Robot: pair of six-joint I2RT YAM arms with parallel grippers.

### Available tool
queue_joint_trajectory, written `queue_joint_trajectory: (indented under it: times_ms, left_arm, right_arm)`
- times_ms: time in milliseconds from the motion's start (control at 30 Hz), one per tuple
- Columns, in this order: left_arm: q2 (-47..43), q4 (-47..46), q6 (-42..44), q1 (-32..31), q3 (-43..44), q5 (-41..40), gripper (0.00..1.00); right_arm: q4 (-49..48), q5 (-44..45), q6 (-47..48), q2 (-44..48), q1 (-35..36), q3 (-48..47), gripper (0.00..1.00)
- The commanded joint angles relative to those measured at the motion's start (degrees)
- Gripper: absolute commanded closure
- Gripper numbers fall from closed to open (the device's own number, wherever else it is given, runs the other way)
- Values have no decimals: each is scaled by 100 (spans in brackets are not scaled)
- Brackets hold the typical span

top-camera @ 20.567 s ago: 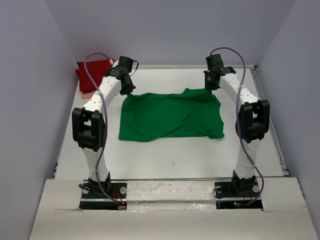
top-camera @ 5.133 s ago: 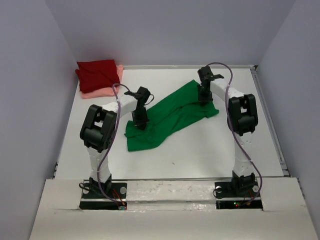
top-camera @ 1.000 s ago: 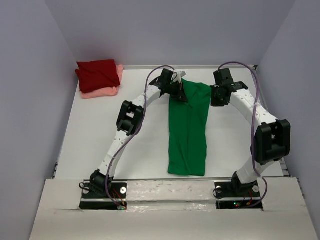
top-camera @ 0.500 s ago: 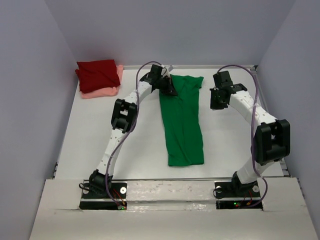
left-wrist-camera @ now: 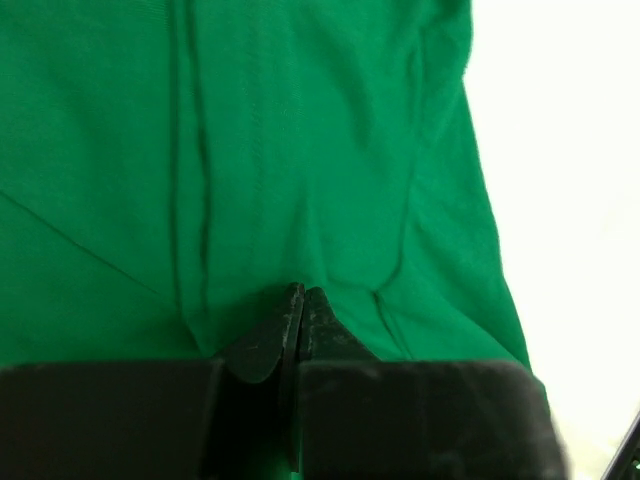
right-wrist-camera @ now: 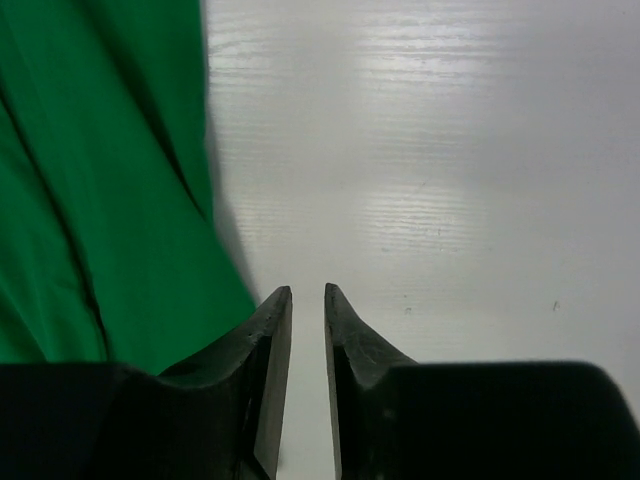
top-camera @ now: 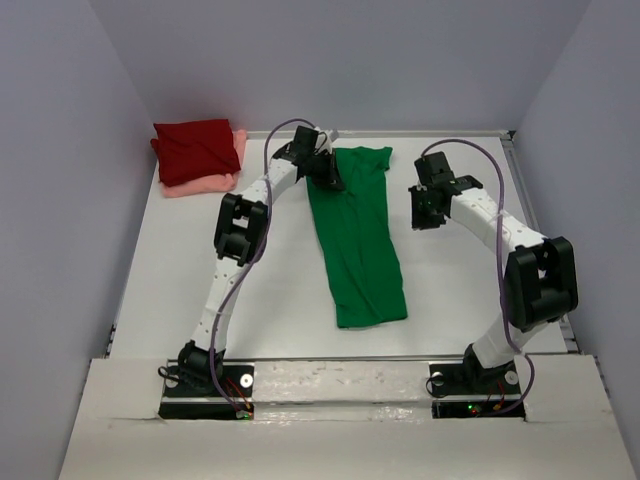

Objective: Fold and stack the t-shirts
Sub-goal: Rotate the tshirt 90 degrees, then grab the bottom of the folded rectangular tshirt with both arms

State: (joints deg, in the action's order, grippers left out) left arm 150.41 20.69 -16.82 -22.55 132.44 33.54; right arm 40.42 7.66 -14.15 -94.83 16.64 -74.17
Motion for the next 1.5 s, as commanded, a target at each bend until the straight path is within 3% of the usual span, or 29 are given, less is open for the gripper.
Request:
queue_joint_trajectory:
  times_ms: [0,167,267,367,433,500,667,800,900,1233,1467]
  left_arm:
    - [-1162,129,161,-188,-201,-190,86]
    - [-1917,435,337,-460,-219,-714,70]
    - [-2347,751,232,-575,-341,-1093,69]
    - [-2980,1252,-154,-777,-1025,-1954,71]
    - [-3716,1333,-347,-979,-2148,-2307,71]
    - [-4192,1333,-637,-1094,-3439,-2063,71]
    - [-6080,-142,-1367,-1498,-6646,-965,70]
    - [-6847,-555,-1894,-1762,-7677,-772,70]
    - [-7121,-785,-2070,-2069,-8110,-770,70]
    - [-7113,-1585,-2581,-2719,-9131,-656,68]
    - [-7122,-1542,-2818,-3106,-9210,-805,49]
  right_arm:
    - [-254,25,18,236,76,78,73]
    - [-298,-300,-44,482,76,236,66]
    - [-359,-554,-193,754,76,526,58]
    - [-500,-1028,-421,1246,129,1105,50]
    - [-676,-1405,-666,1788,129,1656,47]
    - [-930,-1740,-816,2212,129,2063,45]
    - [-1098,-2400,-1274,3197,129,2995,44]
    - [-1107,-3163,-1878,3768,181,3408,45]
    - [-1178,-3149,-2188,4190,260,3681,45]
    - [-597,-1461,-2837,4368,910,4060,45]
    - [-1186,-1232,-3208,4288,1350,4630,44]
